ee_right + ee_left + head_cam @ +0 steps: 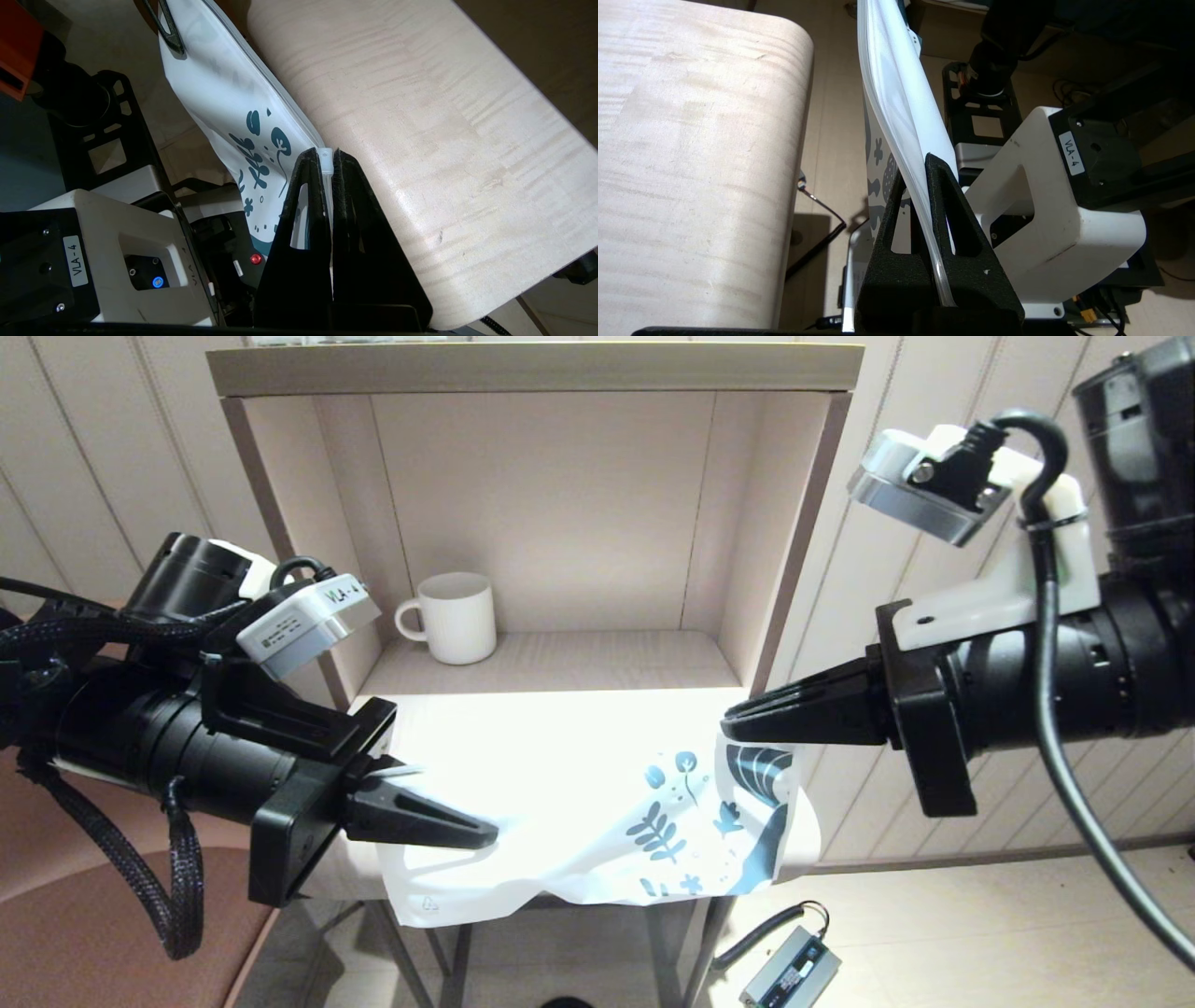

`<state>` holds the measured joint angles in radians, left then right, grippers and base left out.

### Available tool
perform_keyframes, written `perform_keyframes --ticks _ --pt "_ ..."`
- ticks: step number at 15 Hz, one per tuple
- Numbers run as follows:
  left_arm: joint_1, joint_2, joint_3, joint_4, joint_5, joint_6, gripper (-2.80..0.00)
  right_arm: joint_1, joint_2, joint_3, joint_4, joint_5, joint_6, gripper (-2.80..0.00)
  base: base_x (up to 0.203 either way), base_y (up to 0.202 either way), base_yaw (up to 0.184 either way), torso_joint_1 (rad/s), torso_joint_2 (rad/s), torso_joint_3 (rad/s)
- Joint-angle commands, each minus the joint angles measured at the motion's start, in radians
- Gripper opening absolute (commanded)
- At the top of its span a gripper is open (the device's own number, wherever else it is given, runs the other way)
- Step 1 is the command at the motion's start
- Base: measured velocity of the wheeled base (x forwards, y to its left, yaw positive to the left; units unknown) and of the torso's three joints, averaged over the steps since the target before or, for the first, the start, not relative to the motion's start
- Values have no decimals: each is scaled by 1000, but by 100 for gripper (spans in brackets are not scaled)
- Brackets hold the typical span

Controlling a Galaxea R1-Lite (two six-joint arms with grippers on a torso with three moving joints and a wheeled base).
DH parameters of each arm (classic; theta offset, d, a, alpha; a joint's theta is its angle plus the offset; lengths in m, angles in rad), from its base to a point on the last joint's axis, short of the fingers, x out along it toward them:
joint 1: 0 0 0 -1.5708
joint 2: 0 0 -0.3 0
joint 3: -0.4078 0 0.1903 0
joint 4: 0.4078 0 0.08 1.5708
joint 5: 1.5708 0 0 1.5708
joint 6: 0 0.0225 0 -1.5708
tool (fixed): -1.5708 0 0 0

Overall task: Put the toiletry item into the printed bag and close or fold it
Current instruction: Close the strorage bag and place it on the desk

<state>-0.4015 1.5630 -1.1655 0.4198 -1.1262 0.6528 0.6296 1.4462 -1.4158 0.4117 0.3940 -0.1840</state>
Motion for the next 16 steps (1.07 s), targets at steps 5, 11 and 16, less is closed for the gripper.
perform_keyframes --ticks 5,11,16 --pt "1 5 1 2 -6 4 -280 -34 -38 52 -25 9 0 -280 0 0 0 0 0 0" --pt "0 6 7 1 -6 5 -280 -46 -46 80 -33 28 3 -280 0 0 0 0 0 0" --pt "0 6 7 1 -6 5 -280 -51 -56 87 -33 28 3 -280 0 0 0 0 0 0"
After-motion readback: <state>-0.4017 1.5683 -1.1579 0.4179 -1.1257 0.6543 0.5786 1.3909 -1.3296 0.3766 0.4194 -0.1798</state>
